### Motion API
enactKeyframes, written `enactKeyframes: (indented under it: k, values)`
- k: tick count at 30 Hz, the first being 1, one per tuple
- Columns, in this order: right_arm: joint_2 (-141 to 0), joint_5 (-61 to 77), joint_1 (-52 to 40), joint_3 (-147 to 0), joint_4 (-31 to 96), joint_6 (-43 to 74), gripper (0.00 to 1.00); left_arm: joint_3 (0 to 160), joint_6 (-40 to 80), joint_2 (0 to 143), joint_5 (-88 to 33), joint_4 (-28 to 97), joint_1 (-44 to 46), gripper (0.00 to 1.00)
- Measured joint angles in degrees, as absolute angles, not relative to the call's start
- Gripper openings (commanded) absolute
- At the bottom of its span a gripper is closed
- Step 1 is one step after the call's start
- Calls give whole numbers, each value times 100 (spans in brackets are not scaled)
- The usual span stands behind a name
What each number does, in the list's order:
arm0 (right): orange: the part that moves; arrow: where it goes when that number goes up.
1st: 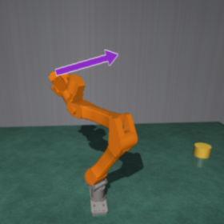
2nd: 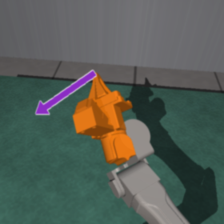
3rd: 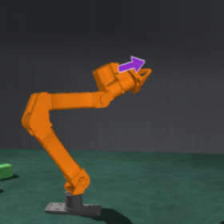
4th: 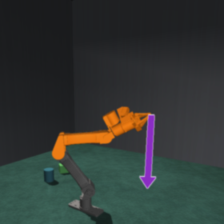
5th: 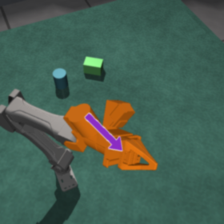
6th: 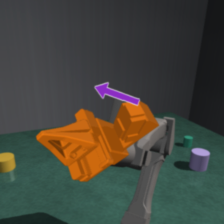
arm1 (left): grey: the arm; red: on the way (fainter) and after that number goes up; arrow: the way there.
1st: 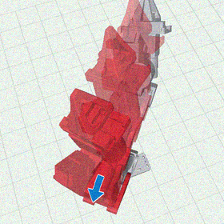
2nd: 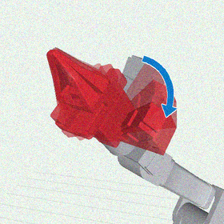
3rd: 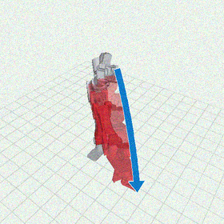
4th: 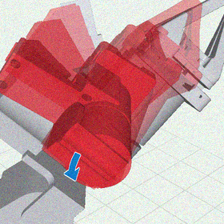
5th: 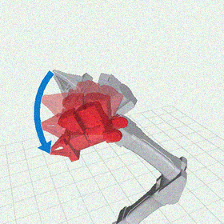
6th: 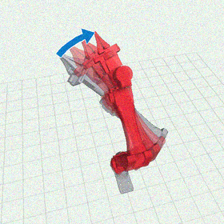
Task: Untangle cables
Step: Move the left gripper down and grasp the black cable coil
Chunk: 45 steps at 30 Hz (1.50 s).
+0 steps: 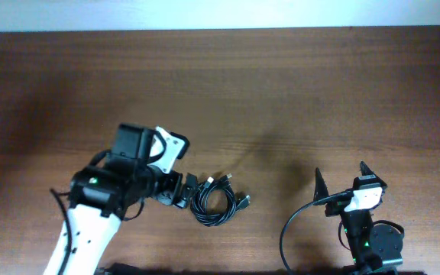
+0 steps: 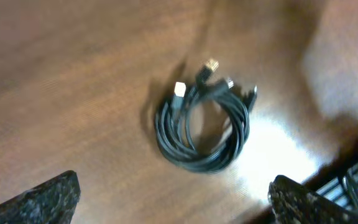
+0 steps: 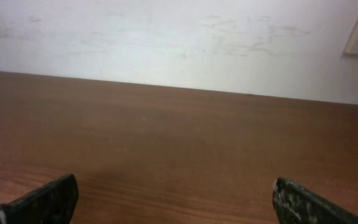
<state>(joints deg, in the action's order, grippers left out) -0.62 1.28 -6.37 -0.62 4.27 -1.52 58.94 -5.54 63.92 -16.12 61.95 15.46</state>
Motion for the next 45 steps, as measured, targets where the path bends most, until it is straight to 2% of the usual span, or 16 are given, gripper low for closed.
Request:
enactKeyframes:
  k: [4,8,11,15,18,22,26,28,29,32,36,38,40,41,44,45]
  values:
    - [-62,128,-637,-62,427,-154,99,5905,508,6941,-1168,6440,1826,99]
    - [-62,128,-639,-62,425,-154,99,5898,1323,7026,-1092,6152,1951,99]
    - [-62,128,-637,-62,427,-154,99,5898,1815,7030,-1096,6130,1951,93]
    - [-62,128,-639,-62,427,-156,99,5172,3175,7039,-762,6167,2132,97]
    - [-62,128,-637,-62,427,-152,99,4515,3889,7072,-617,5662,2473,96]
    - [-62,128,-639,-62,427,-152,99,4434,5218,7107,-128,5398,3267,96]
    - [-62,128,-639,-62,427,-154,99,4427,6359,8073,213,4954,3997,96]
    - [-64,128,-637,-62,427,-152,99,4423,6558,8654,215,4676,4174,96]
    - [-62,128,-637,-62,427,-152,99,4418,6619,8700,213,4674,4174,93]
    - [-62,128,-637,-62,427,-152,99,4418,6960,8702,137,4678,4195,92]
    - [-62,128,-637,-62,427,-150,99,4418,8385,8702,108,4663,4742,93]
    - [-62,128,-637,-62,427,-152,99,4414,8912,8702,130,4595,4904,89]
    - [-62,128,-637,-62,427,-152,99,4412,9139,8702,200,4473,4919,77]
    - [-62,128,-637,-62,427,-152,99,4412,9174,8702,207,4449,4919,77]
    - [-62,128,-637,-62,427,-156,99,4412,9264,8934,292,4335,4919,62]
    - [-62,128,-639,-62,427,-152,99,4412,9275,9021,307,4316,4919,61]
